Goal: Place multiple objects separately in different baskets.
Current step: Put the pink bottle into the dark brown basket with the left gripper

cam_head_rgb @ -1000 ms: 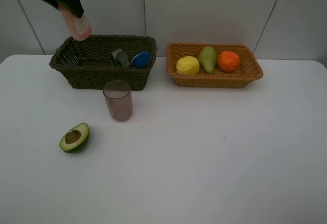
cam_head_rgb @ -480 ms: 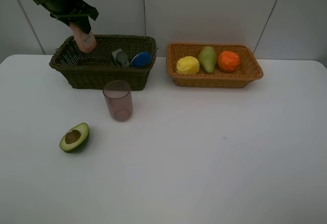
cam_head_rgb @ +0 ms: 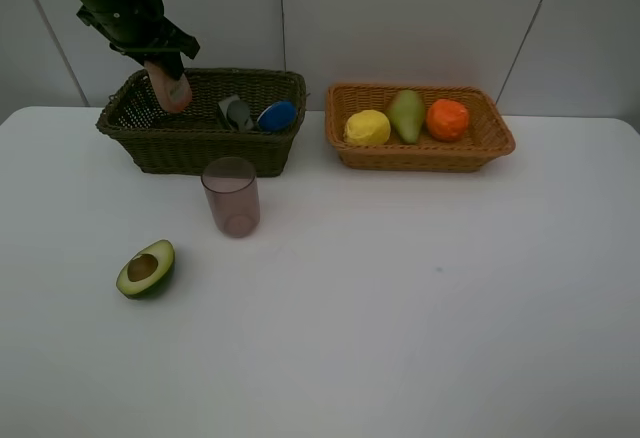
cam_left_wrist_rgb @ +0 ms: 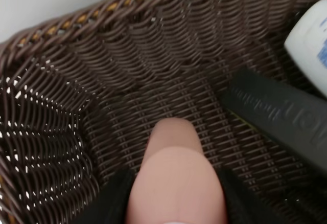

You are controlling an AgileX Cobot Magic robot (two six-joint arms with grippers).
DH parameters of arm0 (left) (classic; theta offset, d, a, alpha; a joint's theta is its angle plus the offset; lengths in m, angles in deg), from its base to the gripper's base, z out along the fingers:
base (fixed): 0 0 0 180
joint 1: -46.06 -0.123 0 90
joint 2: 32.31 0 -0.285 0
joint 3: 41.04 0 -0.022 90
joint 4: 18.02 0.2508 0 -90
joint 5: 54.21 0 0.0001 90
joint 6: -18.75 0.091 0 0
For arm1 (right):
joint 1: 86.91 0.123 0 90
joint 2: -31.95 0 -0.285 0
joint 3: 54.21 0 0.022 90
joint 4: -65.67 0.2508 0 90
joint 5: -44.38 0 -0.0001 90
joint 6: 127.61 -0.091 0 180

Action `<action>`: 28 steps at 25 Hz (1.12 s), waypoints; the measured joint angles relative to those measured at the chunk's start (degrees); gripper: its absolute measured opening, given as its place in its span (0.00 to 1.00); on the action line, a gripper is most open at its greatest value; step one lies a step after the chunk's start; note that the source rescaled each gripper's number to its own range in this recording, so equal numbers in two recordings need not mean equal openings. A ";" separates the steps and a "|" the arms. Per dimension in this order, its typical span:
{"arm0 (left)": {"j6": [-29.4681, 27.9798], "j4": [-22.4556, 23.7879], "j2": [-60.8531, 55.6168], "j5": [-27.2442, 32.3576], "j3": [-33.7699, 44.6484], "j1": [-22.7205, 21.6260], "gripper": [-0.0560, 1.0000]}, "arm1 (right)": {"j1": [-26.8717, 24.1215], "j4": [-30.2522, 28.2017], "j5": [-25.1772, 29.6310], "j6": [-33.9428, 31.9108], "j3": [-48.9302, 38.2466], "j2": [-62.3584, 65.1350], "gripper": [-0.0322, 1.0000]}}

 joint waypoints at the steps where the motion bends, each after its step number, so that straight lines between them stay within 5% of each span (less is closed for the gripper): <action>1: 0.00 0.13 0.18 -0.05 0.00 0.00 0.47 | 0.00 0.00 0.00 0.00 0.00 0.00 1.00; 16: 0.00 1.16 0.19 -1.03 0.00 0.00 0.49 | 0.00 0.00 0.00 0.00 0.00 0.00 1.00; 22: 0.07 3.39 0.19 -1.35 0.00 0.00 0.95 | 0.00 0.00 0.00 0.00 0.00 0.00 1.00; 28: 0.86 2.82 0.19 -1.35 0.00 0.00 1.00 | 0.00 0.00 0.00 0.00 0.00 0.00 1.00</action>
